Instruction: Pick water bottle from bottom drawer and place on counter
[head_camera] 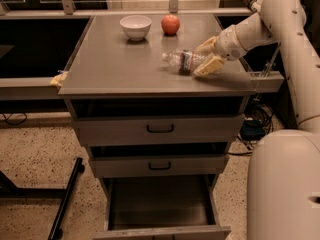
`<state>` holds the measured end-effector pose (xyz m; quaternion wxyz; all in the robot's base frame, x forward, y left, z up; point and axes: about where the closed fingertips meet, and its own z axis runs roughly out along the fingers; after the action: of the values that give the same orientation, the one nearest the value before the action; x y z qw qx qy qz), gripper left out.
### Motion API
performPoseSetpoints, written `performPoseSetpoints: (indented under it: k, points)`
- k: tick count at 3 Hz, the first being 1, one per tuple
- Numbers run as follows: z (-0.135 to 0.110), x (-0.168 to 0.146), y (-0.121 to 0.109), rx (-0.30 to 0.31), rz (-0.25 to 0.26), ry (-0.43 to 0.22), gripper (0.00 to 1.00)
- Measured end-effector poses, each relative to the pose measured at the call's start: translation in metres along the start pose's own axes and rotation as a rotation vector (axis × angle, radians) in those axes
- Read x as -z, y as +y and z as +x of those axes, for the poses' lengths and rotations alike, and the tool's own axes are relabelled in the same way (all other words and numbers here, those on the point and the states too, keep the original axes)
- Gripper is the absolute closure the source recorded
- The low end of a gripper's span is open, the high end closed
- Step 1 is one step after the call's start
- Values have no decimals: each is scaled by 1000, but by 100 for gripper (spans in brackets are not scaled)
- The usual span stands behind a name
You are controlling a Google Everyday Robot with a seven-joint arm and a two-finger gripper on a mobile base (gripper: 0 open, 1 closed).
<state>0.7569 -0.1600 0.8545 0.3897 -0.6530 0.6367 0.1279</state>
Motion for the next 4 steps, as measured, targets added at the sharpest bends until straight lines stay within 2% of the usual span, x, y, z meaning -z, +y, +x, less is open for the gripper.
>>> performPoseSetpoints:
  k: [1,2,3,4]
  points:
    - [0,0,0,0,0,0,0]
    - [0,-1,0,1,0,-1,0]
    - [-6,19,-7,14,33,14,0]
    - [-7,59,-17,13,95,34,0]
